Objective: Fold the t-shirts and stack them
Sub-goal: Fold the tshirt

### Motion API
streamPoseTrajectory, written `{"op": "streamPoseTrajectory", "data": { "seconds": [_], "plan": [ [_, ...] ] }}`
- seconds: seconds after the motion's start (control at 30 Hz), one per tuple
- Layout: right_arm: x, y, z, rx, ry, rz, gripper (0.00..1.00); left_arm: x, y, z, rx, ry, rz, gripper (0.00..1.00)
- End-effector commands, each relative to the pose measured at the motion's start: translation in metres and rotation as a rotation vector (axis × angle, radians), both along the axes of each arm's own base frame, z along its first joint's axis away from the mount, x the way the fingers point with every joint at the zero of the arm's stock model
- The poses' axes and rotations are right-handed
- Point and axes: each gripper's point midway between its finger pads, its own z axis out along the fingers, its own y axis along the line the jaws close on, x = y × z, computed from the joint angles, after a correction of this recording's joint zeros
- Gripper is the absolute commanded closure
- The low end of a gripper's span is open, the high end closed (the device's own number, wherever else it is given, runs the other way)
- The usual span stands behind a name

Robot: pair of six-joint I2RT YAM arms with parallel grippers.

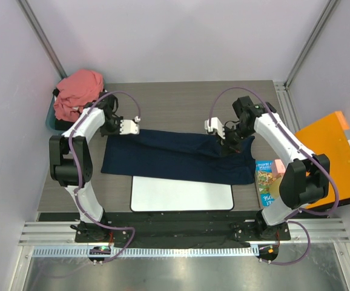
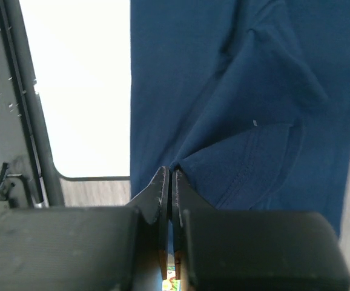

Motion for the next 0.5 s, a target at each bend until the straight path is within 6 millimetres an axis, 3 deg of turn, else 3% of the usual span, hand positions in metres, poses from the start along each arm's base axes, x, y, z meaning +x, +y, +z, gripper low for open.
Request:
{"op": "streamPoseTrajectory", "data": {
  "seconds": [0.0, 0.03, 0.2, 0.33, 0.47],
  "plan": [
    [-0.019, 0.002, 0.007, -0.009, -0.015, 0.087, 0.89, -0.026, 0.007, -0.002, 0.032, 0.128, -0.033, 0.87],
    [-0.028, 0.001, 0.005, -0.02, 0.022, 0.104, 0.79, -0.025, 0.008, 0.0, 0.039, 0.131, -0.034, 0.85],
    [-0.041, -0.01, 0.002, -0.069, 0.065, 0.171, 0.58, -0.04, 0.01, 0.007, 0.043, 0.223, -0.031, 0.77],
    [-0.038, -0.012, 0.002, -0.08, 0.04, 0.166, 0.53, -0.032, 0.008, 0.018, 0.031, 0.205, -0.008, 0.75],
    [-0.018, -0.009, 0.003, -0.077, -0.013, 0.104, 0.53, -0.009, 0.009, 0.014, 0.037, 0.12, 0.022, 0.75]
  ]
}}
